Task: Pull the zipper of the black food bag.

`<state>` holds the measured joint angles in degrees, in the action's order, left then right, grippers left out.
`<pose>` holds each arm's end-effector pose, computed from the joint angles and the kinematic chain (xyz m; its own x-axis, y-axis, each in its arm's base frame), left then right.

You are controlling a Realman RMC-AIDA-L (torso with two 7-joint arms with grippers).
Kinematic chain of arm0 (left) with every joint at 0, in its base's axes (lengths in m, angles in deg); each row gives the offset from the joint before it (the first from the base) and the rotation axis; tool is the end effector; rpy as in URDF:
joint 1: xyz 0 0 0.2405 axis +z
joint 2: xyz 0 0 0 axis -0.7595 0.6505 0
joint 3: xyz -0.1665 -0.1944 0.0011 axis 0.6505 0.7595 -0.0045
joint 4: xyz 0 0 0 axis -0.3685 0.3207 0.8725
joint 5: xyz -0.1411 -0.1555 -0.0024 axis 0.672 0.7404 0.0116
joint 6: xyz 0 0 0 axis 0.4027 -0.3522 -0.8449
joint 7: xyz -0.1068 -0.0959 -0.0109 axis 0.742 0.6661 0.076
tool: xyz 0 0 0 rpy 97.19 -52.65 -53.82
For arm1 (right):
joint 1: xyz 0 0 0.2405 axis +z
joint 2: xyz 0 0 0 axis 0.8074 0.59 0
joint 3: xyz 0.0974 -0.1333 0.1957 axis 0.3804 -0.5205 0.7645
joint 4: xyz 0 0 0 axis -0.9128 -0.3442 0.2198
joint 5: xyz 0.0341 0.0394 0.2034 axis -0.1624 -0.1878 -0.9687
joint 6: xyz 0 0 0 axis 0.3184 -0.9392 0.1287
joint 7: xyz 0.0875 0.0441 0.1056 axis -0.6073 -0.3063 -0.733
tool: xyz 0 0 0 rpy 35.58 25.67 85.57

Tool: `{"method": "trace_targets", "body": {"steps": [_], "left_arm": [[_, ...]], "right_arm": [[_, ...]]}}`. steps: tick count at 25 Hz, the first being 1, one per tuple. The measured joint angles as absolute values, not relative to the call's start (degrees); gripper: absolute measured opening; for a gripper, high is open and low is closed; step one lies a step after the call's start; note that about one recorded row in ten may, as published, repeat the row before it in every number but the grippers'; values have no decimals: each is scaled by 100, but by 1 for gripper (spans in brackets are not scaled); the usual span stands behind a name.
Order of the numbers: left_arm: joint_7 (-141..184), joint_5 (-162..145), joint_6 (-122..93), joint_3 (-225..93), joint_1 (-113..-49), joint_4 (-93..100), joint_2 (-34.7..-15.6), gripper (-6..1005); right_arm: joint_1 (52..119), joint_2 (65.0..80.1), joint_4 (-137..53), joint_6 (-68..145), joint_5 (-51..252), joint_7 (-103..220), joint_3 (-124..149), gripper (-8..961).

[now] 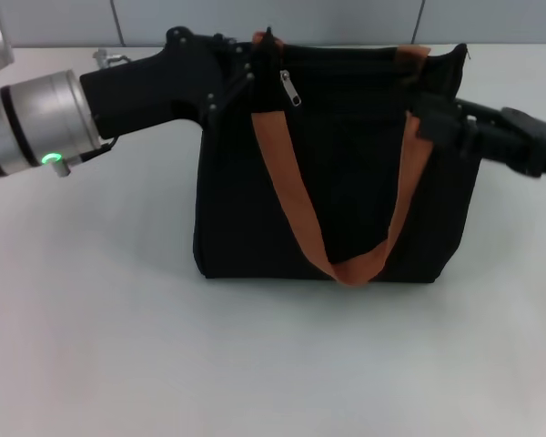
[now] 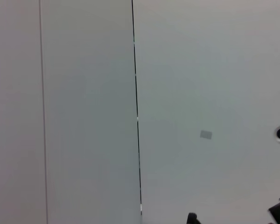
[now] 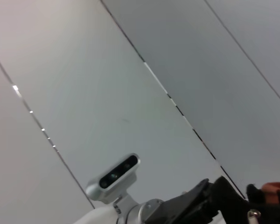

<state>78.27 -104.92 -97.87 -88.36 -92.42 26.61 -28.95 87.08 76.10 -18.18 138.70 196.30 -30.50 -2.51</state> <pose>-0.1919 0.3742 -0.0015 0.7252 -0.0498 0.6868 0.2135 -0.9320 -0.2931 0.2385 0.3133 0.0371 0.4121 -0.5020 -0.7604 -0.5321 -0.8100 0.2464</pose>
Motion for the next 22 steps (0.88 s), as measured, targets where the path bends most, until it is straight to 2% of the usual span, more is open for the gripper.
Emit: {"method": "trace_targets", "body": {"steps": [12, 22], "left_arm": [[8103, -10405, -9742, -8836, -9511, 2572, -2935, 26], [8107, -10201, -9824, -8923, -9597, 2568, -2926, 27]], "right_arm": [[9133, 7552, -1631, 13229, 19644, -4139, -534, 661], [9405, 7651, -1643, 12761, 19628, -4202, -837, 649]]}}
